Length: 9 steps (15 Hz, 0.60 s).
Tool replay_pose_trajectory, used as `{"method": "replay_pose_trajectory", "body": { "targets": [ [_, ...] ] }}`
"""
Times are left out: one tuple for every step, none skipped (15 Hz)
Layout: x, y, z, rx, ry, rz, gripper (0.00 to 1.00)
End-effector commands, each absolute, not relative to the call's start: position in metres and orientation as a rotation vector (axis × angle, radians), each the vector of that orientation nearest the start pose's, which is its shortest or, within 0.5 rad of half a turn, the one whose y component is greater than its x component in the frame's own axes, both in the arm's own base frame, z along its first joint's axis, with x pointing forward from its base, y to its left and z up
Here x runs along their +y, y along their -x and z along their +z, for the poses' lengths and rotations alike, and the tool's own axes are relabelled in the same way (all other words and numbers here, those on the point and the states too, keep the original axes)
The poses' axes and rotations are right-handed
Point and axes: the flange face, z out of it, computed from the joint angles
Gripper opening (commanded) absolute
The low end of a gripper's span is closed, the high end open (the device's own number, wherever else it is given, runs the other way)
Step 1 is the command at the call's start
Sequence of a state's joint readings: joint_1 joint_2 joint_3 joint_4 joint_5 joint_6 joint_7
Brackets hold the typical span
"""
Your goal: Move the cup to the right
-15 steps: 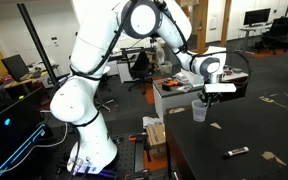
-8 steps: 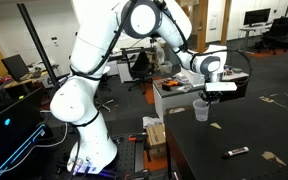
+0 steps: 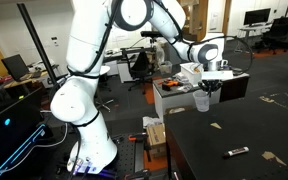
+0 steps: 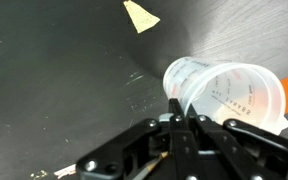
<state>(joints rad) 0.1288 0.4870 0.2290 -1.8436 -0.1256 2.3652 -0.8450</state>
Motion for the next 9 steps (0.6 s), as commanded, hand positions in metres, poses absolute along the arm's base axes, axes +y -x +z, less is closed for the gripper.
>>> {"method": "replay_pose_trajectory", "body": {
  "targets": [
    [0.203, -0.593, 0.32, -1.704, 2.657, -0.113, 0.01],
    [0.198, -0.595, 0.332, -1.667, 2.688, -0.125, 0.01],
    [0.19, -0.596, 0.342, -1.618, 2.725, -0.14, 0.01],
    [0.182, -0.596, 0.35, -1.574, 2.755, -0.147, 0.01],
    [0.173, -0.595, 0.356, -1.531, 2.783, -0.15, 0.01],
    [0.161, -0.592, 0.358, -1.481, 2.811, -0.154, 0.01],
    [0.149, -0.592, 0.36, -1.432, 2.83, -0.157, 0.01],
    [0.137, -0.592, 0.359, -1.389, 2.846, -0.156, 0.01],
    [0.129, -0.591, 0.357, -1.348, 2.854, -0.149, 0.01]
  ]
}}
